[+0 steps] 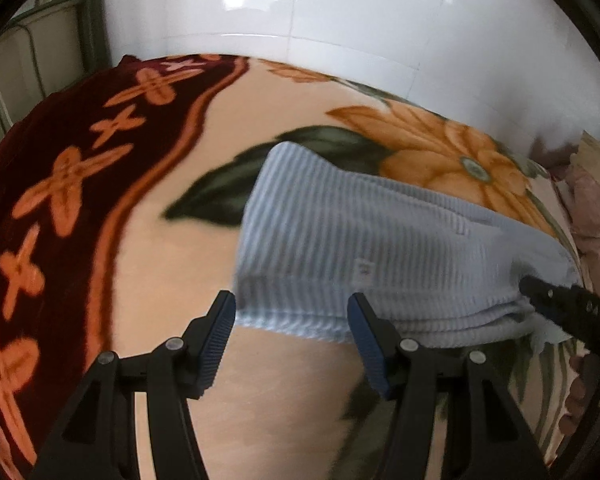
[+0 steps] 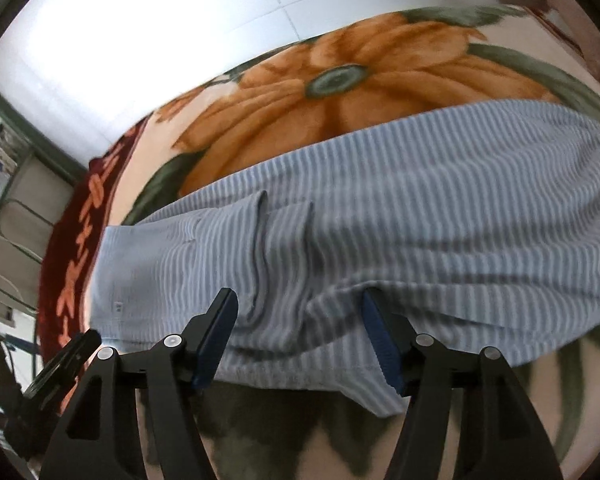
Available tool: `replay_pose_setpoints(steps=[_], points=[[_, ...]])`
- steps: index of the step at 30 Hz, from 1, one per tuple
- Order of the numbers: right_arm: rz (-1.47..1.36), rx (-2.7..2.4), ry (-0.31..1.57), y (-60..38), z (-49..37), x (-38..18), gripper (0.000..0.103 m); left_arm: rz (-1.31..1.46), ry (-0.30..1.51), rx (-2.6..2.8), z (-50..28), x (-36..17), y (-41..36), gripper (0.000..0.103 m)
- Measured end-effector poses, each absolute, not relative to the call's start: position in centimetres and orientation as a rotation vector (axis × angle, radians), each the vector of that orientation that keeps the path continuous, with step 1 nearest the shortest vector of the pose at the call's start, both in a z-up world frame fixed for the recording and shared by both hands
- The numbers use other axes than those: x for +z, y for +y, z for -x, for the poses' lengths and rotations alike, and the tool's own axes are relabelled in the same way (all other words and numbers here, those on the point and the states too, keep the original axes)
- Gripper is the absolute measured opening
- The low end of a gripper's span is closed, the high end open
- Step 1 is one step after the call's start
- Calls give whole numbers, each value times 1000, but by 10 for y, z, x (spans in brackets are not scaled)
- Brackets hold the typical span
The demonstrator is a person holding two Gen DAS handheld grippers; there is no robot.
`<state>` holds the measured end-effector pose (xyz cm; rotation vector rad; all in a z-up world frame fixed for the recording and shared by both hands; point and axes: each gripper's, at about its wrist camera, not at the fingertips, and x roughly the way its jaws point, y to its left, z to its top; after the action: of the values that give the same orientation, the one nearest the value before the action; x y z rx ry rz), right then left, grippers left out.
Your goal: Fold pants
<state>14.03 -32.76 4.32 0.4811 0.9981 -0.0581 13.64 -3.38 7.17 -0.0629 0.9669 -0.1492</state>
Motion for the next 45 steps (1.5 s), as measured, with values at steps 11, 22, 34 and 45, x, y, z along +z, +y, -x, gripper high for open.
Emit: replay_pose_setpoints(steps=[11,22,34,45], points=[[-341,-83,956,-310,-144,68,66,113,988,-117,-137,61,-9,61],[-393,-15,1030,-290,-171,48,66,159,989,-116,-134,60,5,61],[-356,-63,1039,-277,-176,49,15,164,986,-119,-132,61,9,61],[-420,37,926,-276,-171,137,13,162,964,-113,-131,74,13,61]])
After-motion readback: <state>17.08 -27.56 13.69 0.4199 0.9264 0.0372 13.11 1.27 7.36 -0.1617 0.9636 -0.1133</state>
